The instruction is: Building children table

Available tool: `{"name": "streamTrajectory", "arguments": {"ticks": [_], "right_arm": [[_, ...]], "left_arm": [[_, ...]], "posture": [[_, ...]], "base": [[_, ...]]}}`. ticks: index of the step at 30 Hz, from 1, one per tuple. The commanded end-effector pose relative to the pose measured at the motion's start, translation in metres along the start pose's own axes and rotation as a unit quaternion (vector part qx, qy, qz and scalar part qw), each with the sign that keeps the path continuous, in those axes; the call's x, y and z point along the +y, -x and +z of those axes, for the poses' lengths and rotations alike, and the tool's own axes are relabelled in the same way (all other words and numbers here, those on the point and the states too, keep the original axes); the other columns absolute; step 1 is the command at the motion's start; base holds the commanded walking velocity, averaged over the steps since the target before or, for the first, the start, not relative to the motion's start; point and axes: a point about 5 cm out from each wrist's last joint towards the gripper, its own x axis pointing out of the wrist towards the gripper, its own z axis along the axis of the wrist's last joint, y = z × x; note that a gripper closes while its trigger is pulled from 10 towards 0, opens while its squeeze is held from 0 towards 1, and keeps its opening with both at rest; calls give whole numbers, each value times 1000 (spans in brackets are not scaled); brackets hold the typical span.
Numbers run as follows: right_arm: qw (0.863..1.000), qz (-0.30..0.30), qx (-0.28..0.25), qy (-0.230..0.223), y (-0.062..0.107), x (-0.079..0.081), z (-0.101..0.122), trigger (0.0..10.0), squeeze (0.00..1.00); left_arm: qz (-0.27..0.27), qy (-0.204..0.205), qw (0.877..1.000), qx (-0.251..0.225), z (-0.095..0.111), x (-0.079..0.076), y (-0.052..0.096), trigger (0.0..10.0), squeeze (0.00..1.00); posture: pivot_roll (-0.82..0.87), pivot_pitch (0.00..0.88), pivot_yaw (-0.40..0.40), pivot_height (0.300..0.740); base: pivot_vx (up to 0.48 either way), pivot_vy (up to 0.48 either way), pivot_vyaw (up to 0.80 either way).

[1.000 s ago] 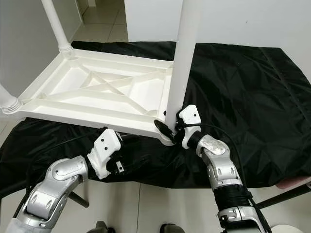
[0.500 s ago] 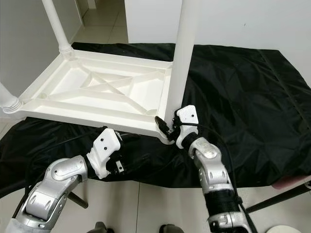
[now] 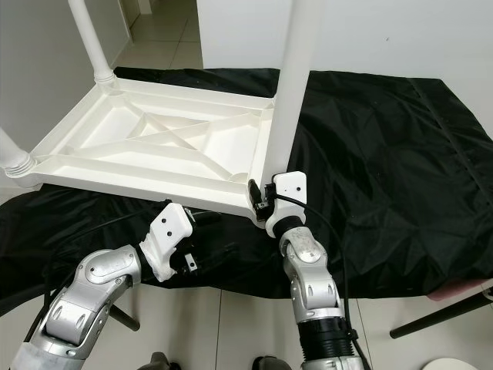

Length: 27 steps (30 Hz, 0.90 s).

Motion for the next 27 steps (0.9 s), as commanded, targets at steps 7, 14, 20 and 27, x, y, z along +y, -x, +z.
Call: {"name": "streamTrajectory", "arguments": {"ticks": [7, 14, 20, 27], "right_arm": [[999, -29, 8, -37, 9, 5, -4, 10000, 1000], [1000, -3, -2, -4, 6, -24, 3, 10000, 1000], [996, 89, 15, 10, -2, -36, 2, 10000, 0], [966, 247, 9, 72, -6, -27, 4, 10000, 0]], "left_arm": [[100, -2, 995, 4, -2, 11, 4, 10000, 0], [107, -9, 994, 7, -2, 14, 9, 10000, 0], [112, -5, 994, 10, -3, 15, 10, 10000, 0], [112, -1, 993, 26, -5, 14, 10, 10000, 0]], "posture": [[-57, 114, 42, 740], [-42, 113, 35, 740], [-46, 121, 33, 740], [-42, 129, 40, 740]], "base": [[0, 0, 0], [0, 0, 0], [0, 0, 0], [0, 0, 0]]}}
